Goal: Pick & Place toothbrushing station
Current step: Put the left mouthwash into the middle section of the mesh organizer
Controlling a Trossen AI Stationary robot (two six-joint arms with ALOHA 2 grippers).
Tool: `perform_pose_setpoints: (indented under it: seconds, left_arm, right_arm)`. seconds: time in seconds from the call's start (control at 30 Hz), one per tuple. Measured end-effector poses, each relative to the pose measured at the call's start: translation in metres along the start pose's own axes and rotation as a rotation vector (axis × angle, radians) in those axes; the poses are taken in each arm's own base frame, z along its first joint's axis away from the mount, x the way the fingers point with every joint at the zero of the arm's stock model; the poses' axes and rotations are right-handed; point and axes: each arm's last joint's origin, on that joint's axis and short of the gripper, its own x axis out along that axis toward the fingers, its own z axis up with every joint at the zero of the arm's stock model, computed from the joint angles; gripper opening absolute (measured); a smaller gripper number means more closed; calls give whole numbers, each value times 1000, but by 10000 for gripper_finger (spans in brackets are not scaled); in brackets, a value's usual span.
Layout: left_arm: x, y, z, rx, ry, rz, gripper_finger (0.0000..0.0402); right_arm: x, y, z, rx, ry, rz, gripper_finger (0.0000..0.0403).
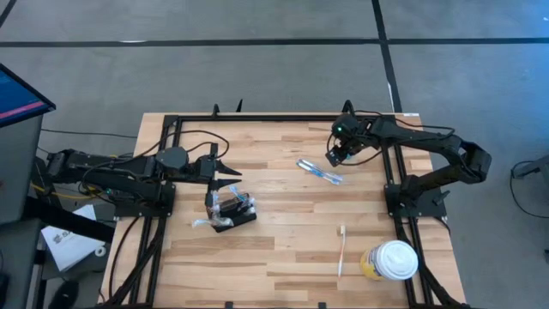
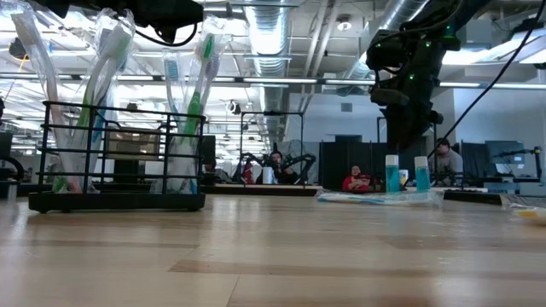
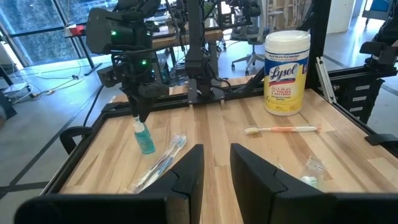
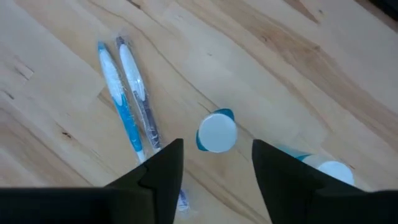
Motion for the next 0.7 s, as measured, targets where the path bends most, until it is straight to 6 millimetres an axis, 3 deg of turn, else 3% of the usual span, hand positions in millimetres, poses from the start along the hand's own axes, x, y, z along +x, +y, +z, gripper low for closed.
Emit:
perform_pose_setpoints:
  seconds: [0.2, 0.47, 0.7]
  left_arm:
    - [0, 0, 0, 0, 0, 0, 72]
    - [0, 0, 0, 0, 0, 0, 72]
    - [0, 0, 0, 0, 0, -3, 72]
  right_arm:
    - [0, 0, 0, 0, -1, 1, 204]
    - [-6, 2, 5, 3, -13, 29, 189]
    - [12, 2, 14, 2, 143, -24, 186]
